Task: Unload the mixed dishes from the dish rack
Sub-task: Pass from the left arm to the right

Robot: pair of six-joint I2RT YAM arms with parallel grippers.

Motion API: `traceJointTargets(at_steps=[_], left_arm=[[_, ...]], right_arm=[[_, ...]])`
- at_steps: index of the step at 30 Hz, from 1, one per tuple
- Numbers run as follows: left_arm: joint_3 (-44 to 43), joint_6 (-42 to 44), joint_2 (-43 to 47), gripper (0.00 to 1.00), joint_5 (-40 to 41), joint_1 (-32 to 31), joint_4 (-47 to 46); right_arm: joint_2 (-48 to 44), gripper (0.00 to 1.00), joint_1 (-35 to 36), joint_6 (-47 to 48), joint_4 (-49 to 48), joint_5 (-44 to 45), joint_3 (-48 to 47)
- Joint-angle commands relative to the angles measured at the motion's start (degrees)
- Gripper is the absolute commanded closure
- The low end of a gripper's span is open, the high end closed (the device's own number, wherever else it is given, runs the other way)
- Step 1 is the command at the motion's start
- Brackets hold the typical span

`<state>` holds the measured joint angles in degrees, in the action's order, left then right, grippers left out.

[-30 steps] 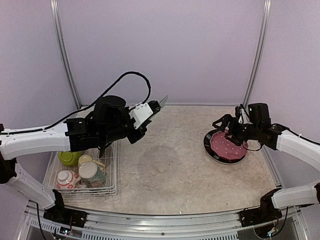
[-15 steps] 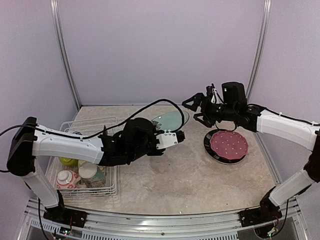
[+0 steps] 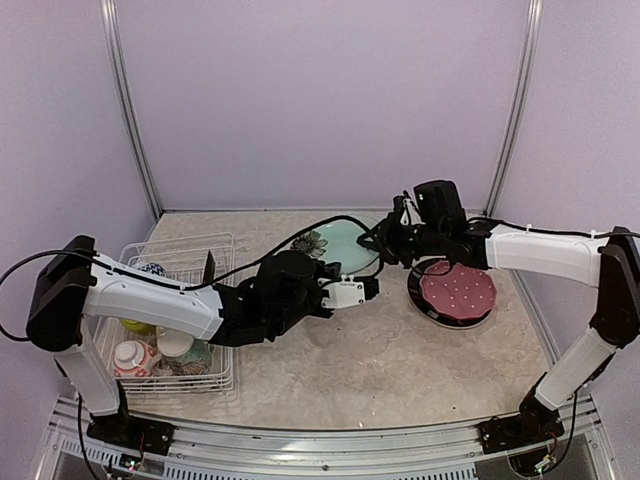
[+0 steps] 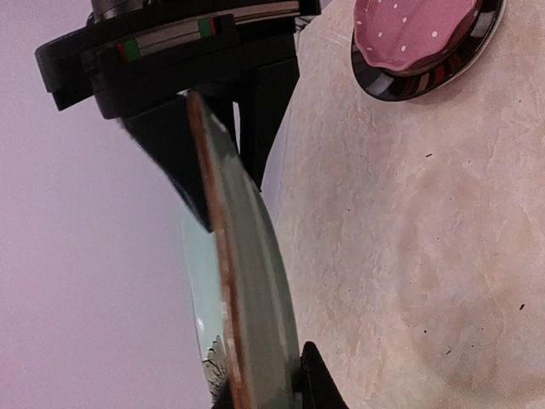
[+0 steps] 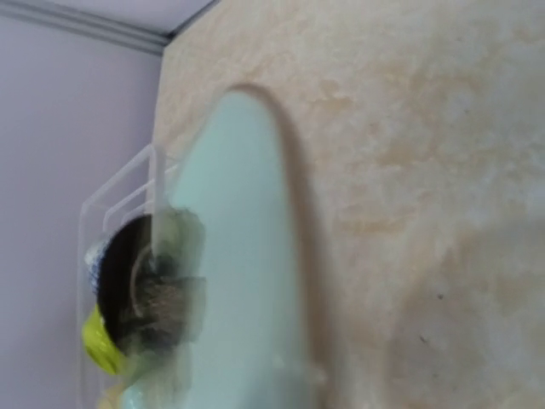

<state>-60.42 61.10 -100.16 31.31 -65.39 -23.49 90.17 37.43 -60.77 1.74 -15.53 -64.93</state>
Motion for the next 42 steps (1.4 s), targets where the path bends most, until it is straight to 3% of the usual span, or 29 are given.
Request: traceJointTargets(at_steps=[1,2,6,8,11,14,20,27,34,42], left_arm=[[-2.5,-1.3,0.3,0.93,3.1,-0.6,-3.3],[-3.2,-3.2,0.4,0.83,3.3,-0.5,-0.7],[-6.9,-15.4,3.1,0.45,2.4,-0.7,13.7],[-10.0,-25.7,4.6,0.28,0.8,-1.2,25.3],[-14.5,-38.4,8.1,0.11,-6.3,-1.9,39.7],[-16.7,-46.6,12.4,0.01,-13.7,-1.2,47.3],[-17.5,-51.2,23.4,0.01,-20.3,3.7,51.9],[-15.0,-59.4,33.8,0.01,-30.4,16.9,49.6],[-12.8,-62.1,35.6,0.01,-33.4,22.6,49.7],[-9.5,-61.3,35.8,0.01,-31.5,23.3,48.2]], right_arm=[[-2.6,0.94,0.3,-2.2,-5.1,1.7,3.7],[-3.2,1.0,0.2,-2.4,-6.3,1.9,4.5],[-5.9,1.0,-1.4,-3.9,-12.9,0.9,9.1],[-7.9,1.0,-2.4,-4.1,-15.0,0.8,10.9],[-12.2,1.0,-5.0,-2.9,-13.4,1.9,13.7],[-17.1,1.0,-9.4,-2.0,-10.7,1.8,18.0],[-28.6,1.0,-23.0,0.6,-3.7,0.3,27.5],[-37.6,1.0,-37.7,4.0,1.2,-6.7,34.1],[-35.8,1.0,-45.9,6.4,0.1,-12.5,35.7],[-29.7,1.0,-47.5,8.5,-1.6,-14.1,34.5]])
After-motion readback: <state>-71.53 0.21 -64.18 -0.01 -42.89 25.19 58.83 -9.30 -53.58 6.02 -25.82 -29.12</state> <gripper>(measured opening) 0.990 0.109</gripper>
